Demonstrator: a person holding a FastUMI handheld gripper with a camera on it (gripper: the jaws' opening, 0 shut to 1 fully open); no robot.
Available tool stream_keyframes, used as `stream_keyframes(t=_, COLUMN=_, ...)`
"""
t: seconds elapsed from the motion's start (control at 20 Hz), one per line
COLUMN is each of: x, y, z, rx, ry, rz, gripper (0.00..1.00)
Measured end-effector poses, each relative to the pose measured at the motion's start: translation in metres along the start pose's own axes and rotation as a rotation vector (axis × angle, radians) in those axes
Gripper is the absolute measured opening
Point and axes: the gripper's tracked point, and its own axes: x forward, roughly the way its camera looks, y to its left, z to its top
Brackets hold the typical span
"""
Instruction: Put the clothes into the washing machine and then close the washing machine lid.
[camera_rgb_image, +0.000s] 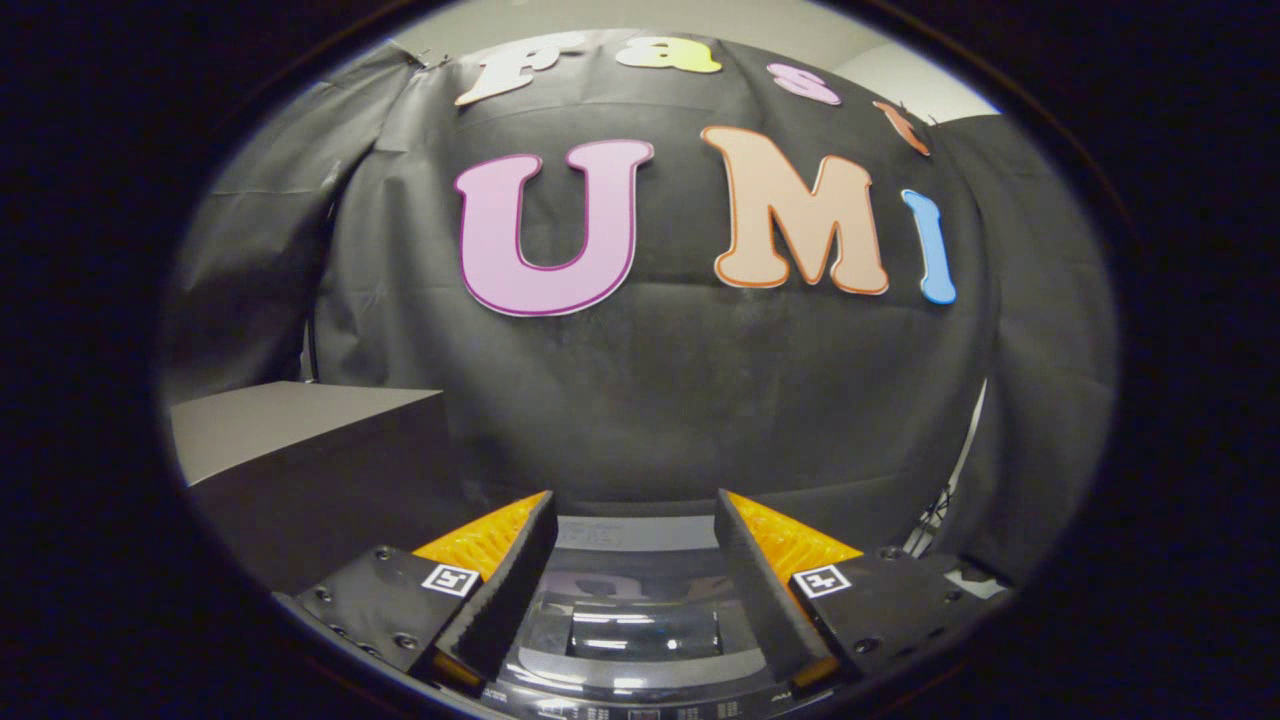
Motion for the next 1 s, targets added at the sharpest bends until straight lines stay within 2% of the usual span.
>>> stream_keyframes(t=0.45, x=-0.071, y=-0.040, z=-0.006, rx=-0.014, ry=-0.111, rz=0.052, gripper=0.98)
stream_keyframes(t=0.65, x=-0.095, y=-0.063, z=-0.026, rx=0.036, ry=-0.123, rz=0.080, gripper=0.98)
stream_keyframes(t=1.0, x=-0.141, y=-0.111, z=-0.079, rx=0.093, ry=-0.117, rz=0.076, gripper=0.97)
